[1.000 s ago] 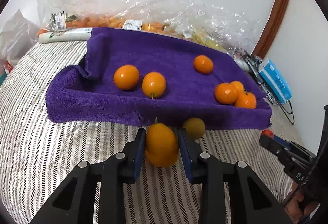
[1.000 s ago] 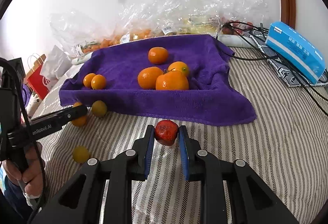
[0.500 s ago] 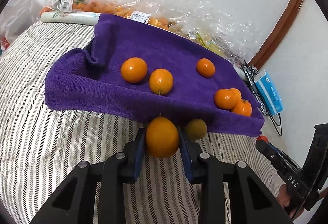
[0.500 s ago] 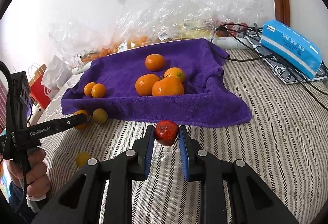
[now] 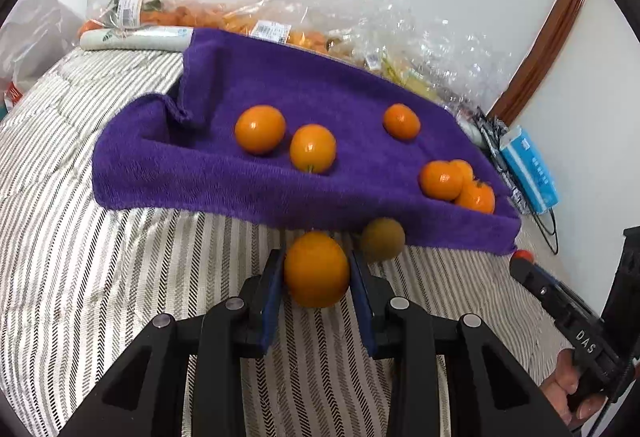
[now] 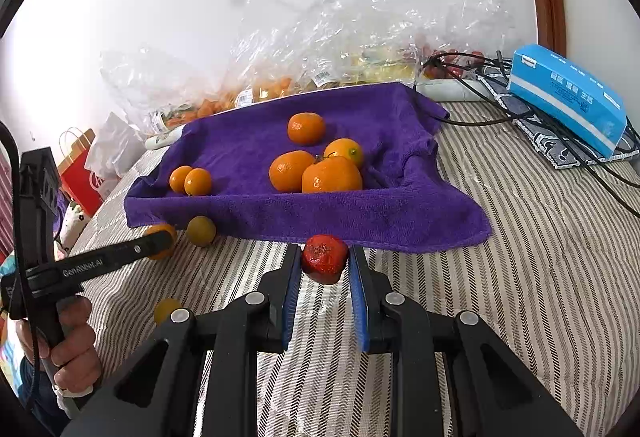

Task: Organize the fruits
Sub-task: 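Carry the left gripper's oval fruit onto the towel while the right gripper carries the strawberry there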

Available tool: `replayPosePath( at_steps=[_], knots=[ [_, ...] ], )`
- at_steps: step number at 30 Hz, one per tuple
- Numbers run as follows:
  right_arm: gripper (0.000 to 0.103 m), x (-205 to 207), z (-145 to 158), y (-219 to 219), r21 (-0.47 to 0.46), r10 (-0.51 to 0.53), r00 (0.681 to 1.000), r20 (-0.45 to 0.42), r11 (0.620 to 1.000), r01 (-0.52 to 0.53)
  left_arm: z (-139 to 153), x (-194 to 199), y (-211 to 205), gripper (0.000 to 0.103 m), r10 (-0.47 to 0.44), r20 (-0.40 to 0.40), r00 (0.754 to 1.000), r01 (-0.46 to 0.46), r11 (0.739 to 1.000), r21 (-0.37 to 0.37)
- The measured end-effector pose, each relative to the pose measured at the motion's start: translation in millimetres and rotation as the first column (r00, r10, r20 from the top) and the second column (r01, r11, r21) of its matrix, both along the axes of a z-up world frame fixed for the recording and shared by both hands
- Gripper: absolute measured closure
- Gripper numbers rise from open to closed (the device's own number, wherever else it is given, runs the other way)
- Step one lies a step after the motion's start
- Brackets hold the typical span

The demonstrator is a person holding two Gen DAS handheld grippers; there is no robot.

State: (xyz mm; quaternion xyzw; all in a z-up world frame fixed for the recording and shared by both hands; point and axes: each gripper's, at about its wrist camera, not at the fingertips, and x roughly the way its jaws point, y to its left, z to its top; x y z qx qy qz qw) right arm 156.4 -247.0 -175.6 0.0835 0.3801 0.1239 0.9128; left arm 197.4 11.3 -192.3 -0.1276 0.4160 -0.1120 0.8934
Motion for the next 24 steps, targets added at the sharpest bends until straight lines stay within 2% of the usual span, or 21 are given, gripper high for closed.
replayPosePath(
  at_steps=[5, 10, 16, 18, 22, 24],
  knots=[
    [0.079, 0.3, -0.9, 0.7, 0.005, 0.003, 1.000, -0.007, 1.000, -0.003, 0.2, -4.8, -4.4, 0.072, 0.007, 0.013, 1.000, -0.008, 0.999, 0.044],
    [0.079, 0.6, -1.2, -0.5, 0.012, 0.004, 1.000, -0.006, 1.000, -0.004, 6.1, -10.7, 1.9, 0.072, 0.004, 0.054, 0.999, -0.004, 1.000, -0.003],
    [0.079, -4.6, 2.8, 3.1, 0.006, -0.001, 1.000, 0.005, 1.000, 0.001, 9.8, -11.4, 6.4, 0.072, 0.001, 0.054, 0.999, -0.001, 1.000, -0.002],
    [0.079, -7.8, 10.1, 6.5, -0.005, 0.005, 1.000, 0.012, 1.000, -0.005, 15.7, -11.9, 9.7, 0.072, 0.014, 0.063, 0.998, -0.016, 0.999, 0.030],
    [0.079, -6.0, 38.0, 16.3, -0.053, 0.033, 0.998, 0.058, 0.998, -0.030, 34.2, -9.2, 20.3, 0.072, 0.004, 0.071, 0.997, -0.002, 1.000, -0.027],
    [0.079, -1.4, 56.0, 20.7, -0.072, 0.049, 0.994, 0.102, 0.997, -0.042, 51.5, -5.4, 22.5, 0.072, 0.008, 0.094, 0.996, -0.006, 1.000, -0.019]
  ],
)
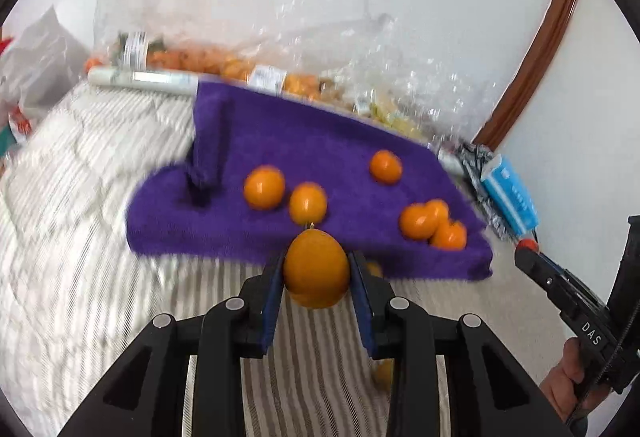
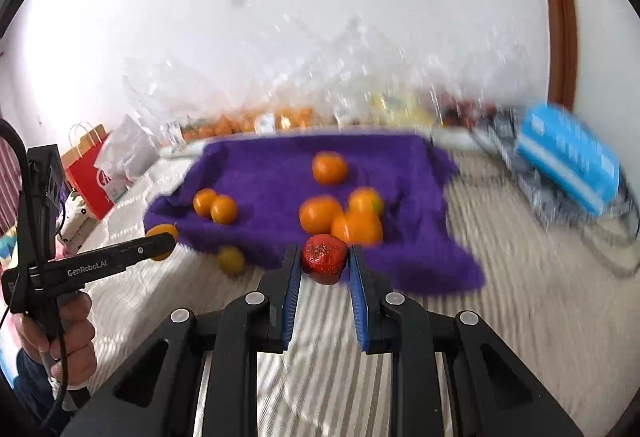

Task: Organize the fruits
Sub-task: 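Carry the left gripper's oval fruit onto the towel while the right gripper carries the strawberry there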

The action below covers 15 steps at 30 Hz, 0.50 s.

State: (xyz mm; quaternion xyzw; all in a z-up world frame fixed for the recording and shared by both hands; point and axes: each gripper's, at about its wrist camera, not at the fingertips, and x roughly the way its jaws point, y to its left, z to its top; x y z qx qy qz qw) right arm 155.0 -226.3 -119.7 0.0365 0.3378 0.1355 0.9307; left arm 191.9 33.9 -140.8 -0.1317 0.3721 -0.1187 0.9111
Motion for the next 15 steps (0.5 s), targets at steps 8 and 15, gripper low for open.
replayPosePath(
  at_steps=[8, 15],
  knots=[
    [0.079, 37.0, 34.1, 6.1, 0.005, -0.020, 0.997, 0.073, 1.000, 0.019, 37.2, 27.0, -3.1, 0.072, 0.011, 0.085, 0.996, -0.014, 0.999, 0.034],
    [0.079, 75.7, 41.9, 5.5, 0.013, -0.041, 0.996, 0.078, 0.999, 0.041, 30.6, 60.9, -9.9, 0.072, 0.008, 0.067, 0.998, -0.009, 1.000, 0.012]
  ],
)
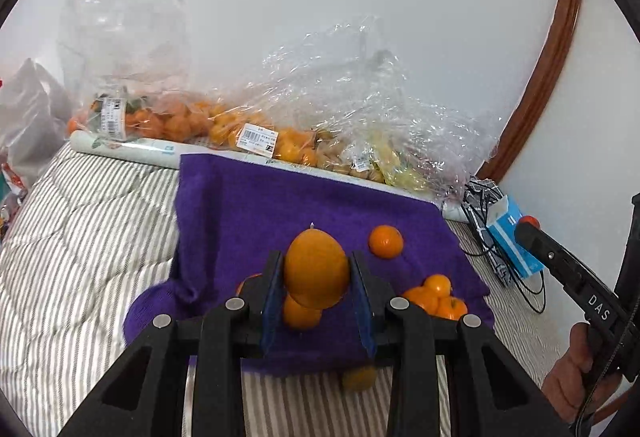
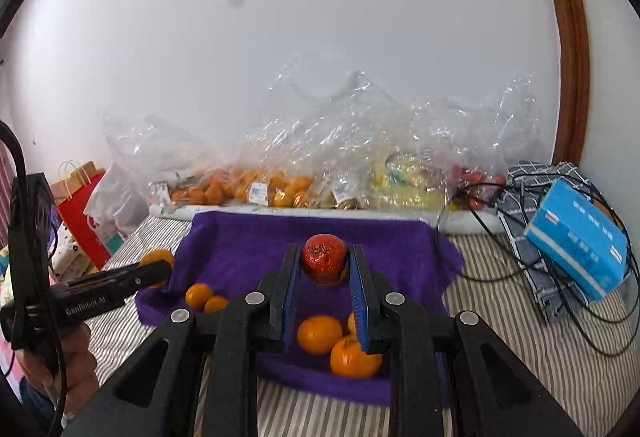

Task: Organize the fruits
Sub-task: 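Carry the left gripper's oval fruit onto the towel while the right gripper carries the strawberry there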

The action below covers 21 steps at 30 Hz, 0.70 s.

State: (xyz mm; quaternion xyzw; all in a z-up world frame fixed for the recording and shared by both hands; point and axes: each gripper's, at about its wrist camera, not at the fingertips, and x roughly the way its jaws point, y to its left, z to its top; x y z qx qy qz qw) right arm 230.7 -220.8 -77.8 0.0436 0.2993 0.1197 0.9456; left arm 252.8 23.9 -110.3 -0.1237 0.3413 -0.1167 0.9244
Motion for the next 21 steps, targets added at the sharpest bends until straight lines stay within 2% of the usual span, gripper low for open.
replayPosePath(
  at_steps=[5, 9, 12, 21],
  knots=[
    [0.079, 22.5, -3.6, 2.8, -0.024, 0.006, 1.000, -0.003, 1.000, -0.006, -4.5, 16.5, -6.7, 0.072, -0.009, 0.002, 1.000, 0.009, 1.000, -0.024],
    [0.079, 31.2, -28.1, -3.2, -0.001, 0.009, 0.999, -0.041, 1.000, -0.009, -23.3, 16.3, -4.2, 0.072, -0.021, -0.018, 1.000, 0.020, 0.999, -0.039],
    [0.079, 37.3, -42.7, -3.4, -0.033, 0.006, 0.997, -0.081, 0.999, -0.009, -33.4, 19.9, -2.8, 0.072, -0.018, -0.053, 0.998, 0.015, 0.999, -0.044],
    [0.079, 46.1, -66.8, -13.9, -0.075, -0.049, 0.992, -0.116, 0.996, 0.040, -40.0, 14.9, -6.7, 0.072, -0.053, -0.054, 0.997, 0.050, 0.996, -0.070]
  ],
)
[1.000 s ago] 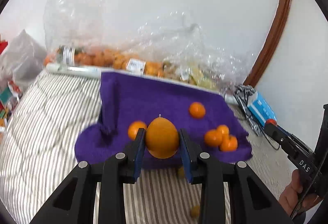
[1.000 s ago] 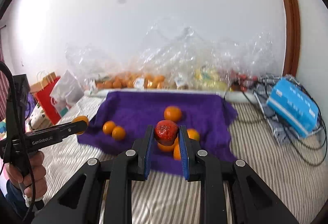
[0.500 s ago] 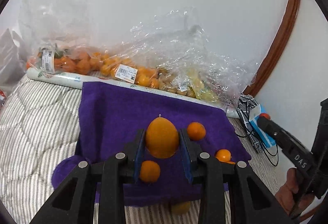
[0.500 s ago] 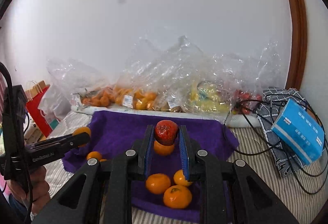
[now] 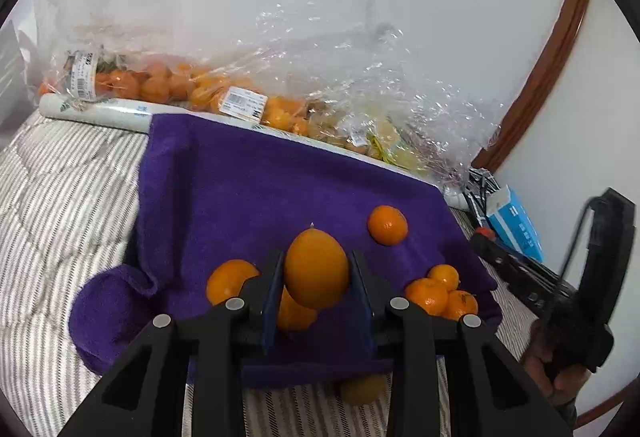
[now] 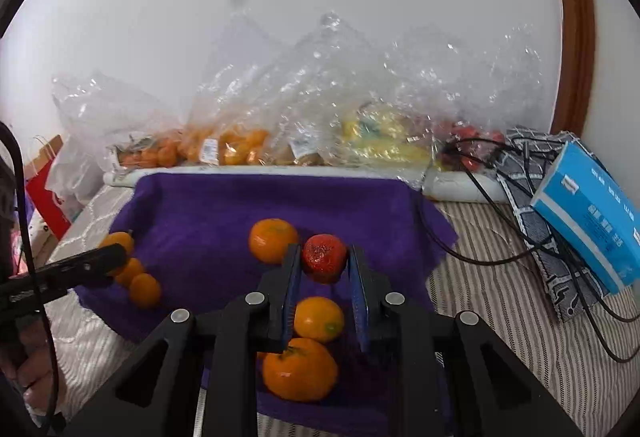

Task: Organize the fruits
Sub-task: 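Carry the left gripper's oval fruit onto the towel while the right gripper carries the strawberry there, then open the right gripper to drop the strawberry while the left gripper releases its oval fruit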

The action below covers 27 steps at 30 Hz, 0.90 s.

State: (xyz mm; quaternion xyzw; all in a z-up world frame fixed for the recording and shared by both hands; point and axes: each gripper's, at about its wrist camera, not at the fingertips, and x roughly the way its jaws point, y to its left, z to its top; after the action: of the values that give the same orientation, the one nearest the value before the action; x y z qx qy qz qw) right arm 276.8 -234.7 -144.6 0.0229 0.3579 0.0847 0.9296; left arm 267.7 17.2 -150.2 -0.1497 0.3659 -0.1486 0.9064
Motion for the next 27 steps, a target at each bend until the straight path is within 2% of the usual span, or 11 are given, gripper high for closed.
replayPosePath(
  at_steps=[16, 27],
  knots=[
    [0.079, 8.7, -25.2, 6.3, -0.032, -0.002, 0.998, -0.056, 0.999, 0.000, -10.8, 4.0, -15.6, 0.072, -0.041, -0.025, 0.999, 0.042, 0.999, 0.034],
    [0.079, 9.6, -27.6, 6.0, -0.036, -0.018, 0.997, -0.072, 0.999, 0.015, -10.4, 2.2, -18.5, 0.073, -0.045, -0.005, 0.999, 0.045, 0.998, 0.052]
  ],
)
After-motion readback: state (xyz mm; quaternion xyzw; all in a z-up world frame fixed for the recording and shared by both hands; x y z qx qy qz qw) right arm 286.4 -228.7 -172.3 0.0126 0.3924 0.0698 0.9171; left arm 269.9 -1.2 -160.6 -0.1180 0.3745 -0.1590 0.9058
